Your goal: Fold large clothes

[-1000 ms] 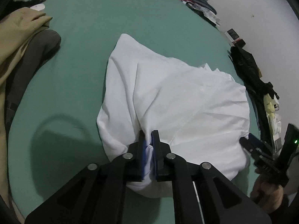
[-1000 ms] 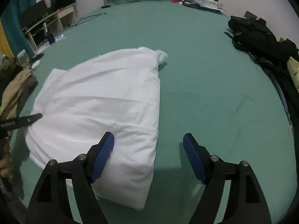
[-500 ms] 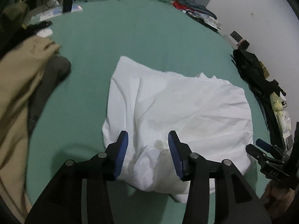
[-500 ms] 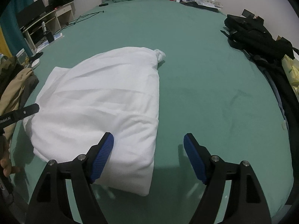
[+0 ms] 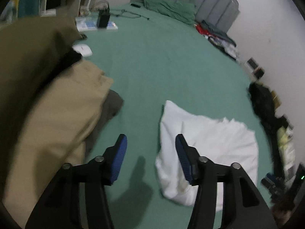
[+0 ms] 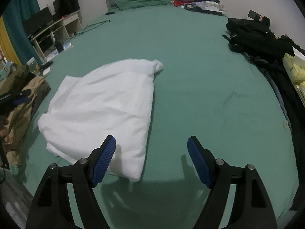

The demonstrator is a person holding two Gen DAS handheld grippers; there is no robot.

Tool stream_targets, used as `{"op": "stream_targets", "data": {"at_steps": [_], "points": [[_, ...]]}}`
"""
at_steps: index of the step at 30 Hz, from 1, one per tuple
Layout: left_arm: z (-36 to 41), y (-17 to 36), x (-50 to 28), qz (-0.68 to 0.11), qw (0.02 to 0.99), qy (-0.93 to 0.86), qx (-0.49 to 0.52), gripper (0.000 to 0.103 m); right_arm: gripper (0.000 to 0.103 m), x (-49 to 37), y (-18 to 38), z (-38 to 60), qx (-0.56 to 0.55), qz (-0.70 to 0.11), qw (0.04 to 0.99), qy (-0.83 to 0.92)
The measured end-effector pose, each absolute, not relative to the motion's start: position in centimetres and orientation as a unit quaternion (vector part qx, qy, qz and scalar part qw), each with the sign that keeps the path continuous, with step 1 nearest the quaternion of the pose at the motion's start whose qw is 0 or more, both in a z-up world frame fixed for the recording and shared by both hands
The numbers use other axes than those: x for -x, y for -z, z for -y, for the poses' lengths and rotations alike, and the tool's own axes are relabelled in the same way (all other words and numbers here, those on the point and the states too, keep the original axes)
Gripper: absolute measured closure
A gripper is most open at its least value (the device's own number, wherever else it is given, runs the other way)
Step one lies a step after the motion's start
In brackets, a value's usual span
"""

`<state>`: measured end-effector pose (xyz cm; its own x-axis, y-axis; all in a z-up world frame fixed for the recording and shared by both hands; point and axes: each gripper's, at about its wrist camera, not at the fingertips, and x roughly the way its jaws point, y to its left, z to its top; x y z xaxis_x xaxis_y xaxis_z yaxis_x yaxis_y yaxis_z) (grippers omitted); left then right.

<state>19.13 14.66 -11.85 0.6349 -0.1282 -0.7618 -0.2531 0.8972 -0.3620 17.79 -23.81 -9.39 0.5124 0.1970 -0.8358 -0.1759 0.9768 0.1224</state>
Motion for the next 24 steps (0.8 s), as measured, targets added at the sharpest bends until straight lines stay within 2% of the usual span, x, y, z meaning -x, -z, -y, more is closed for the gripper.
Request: {"op": "stream_targets", "data": {"at_steps": [7, 11, 16, 24], "points": [[-12.8, 17.6, -23.4, -0.482, 0.837, 0.004, 0.258, 0.043, 0.025, -21.1, 9.5, 24.9, -0.015, -0.474, 0.870, -0.136], [-11.8, 18.4, -24.8, -0.477, 0.836, 0.037, 0.268, 0.024, 0.025, -23.2, 10.3, 25.3, -0.042, -0.479, 0.862, -0.159], [-10.4, 19.6, -25.2, -0.491, 0.795, 0.143, 0.325, 0.024, 0.025, -25.5, 12.1, 24.8, -0.082, -0.489, 0.845, -0.200], [-4.0, 20.2, -25.1, -0.520, 0.767, 0.248, 0.282, 0.024, 0.025, -27.4, 15.2, 23.5, -0.117, -0.507, 0.824, -0.226]]}}
